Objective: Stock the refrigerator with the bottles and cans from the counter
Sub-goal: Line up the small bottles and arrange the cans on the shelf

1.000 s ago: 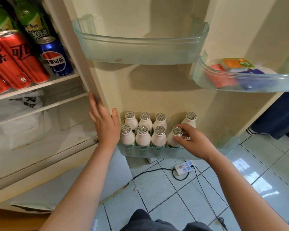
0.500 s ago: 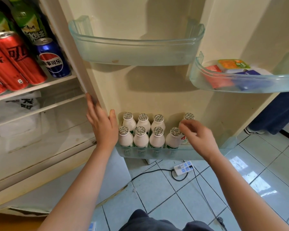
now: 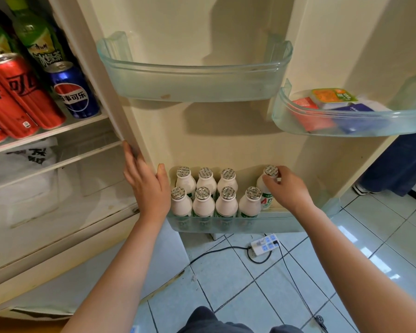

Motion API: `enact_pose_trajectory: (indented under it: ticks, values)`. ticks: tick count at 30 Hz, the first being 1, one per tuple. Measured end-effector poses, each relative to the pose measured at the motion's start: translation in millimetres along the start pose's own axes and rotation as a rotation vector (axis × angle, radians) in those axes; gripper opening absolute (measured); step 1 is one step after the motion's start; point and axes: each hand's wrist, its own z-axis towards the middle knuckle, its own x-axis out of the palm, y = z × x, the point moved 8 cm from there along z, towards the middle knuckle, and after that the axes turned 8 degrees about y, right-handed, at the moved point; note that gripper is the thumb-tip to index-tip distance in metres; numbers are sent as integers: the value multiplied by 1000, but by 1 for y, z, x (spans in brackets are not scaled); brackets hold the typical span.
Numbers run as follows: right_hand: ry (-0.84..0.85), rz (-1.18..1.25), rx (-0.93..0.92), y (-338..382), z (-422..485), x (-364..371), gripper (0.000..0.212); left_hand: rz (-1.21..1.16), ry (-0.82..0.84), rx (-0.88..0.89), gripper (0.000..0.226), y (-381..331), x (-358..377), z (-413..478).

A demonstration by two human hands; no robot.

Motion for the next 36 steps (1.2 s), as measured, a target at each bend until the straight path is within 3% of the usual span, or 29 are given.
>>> enact_pose_trajectory:
  ticks: [4,9,17,27,36]
  values:
    - [-27,-43,-12,8,0,-1,31,10,-5,13,61,-1,1,1]
    - [31,-40,-28,19,1,9,41,17,0,17,60,0,1,1]
    - [155,51,100,16,10,17,51,11,4,16,62,0,0,1]
    - [108,14,73,23,8,21,62,0,-4,11,61,-1,1,0]
    - [145,87,71,21,3,26,50,3,5,6,61,0,1,1]
